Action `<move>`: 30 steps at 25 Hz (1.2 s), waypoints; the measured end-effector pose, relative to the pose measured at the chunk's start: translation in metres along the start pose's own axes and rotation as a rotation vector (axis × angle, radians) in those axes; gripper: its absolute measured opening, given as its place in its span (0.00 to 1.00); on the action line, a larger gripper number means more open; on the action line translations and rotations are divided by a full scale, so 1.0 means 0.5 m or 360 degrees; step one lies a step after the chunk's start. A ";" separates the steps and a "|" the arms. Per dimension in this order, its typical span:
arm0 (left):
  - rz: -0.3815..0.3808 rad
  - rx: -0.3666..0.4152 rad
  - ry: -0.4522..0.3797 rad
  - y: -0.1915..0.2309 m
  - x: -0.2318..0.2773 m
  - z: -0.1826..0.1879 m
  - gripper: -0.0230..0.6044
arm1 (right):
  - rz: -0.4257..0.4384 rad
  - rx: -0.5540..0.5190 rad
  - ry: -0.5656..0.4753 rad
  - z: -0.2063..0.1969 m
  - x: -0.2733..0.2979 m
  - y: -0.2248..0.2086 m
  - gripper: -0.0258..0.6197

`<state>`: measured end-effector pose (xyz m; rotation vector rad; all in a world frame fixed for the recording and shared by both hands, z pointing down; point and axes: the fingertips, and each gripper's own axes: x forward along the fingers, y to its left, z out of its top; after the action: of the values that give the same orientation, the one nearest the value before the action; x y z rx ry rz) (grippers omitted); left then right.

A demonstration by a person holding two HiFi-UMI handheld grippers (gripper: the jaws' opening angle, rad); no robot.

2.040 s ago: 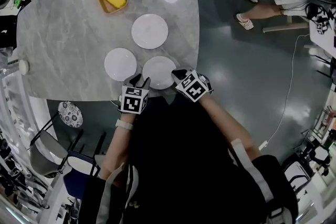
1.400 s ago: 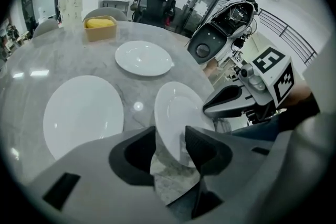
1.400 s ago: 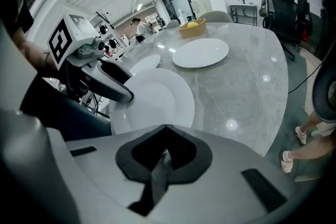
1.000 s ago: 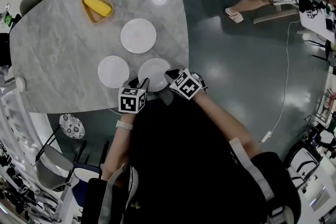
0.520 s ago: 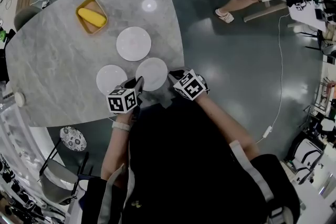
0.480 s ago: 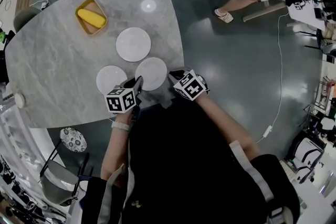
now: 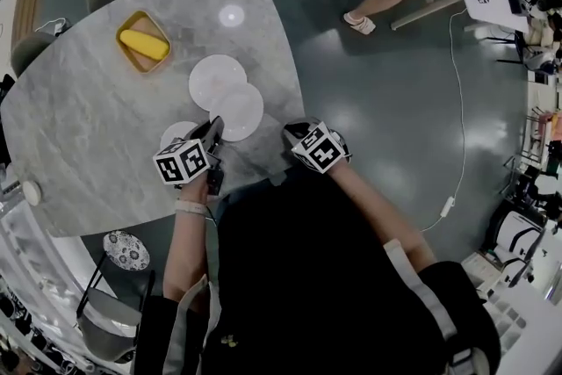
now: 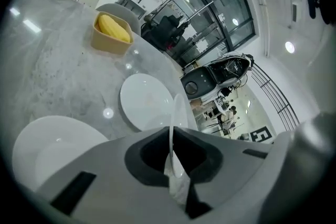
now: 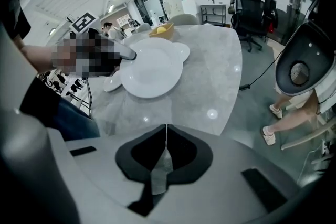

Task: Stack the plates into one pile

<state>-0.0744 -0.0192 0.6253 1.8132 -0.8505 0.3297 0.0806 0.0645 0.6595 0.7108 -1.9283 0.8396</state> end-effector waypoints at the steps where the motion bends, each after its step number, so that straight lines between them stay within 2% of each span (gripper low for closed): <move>1: -0.0010 -0.0017 -0.0018 0.004 0.000 0.012 0.07 | -0.0009 0.0010 0.0006 -0.002 -0.001 -0.001 0.07; 17: -0.0009 -0.0089 -0.0123 0.080 0.029 0.134 0.07 | -0.0150 0.0188 0.0075 -0.066 -0.023 -0.002 0.07; 23: 0.0099 0.0070 -0.0041 0.100 0.049 0.148 0.11 | -0.0185 0.0233 0.0085 -0.073 -0.025 -0.006 0.07; 30: 0.0325 0.0319 0.0046 0.121 0.051 0.143 0.18 | -0.0205 0.0285 0.0079 -0.084 -0.038 -0.014 0.07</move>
<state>-0.1100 -0.1051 0.6538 1.9037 -1.0145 0.5885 0.1152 0.0956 0.6601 0.9025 -1.7579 0.9477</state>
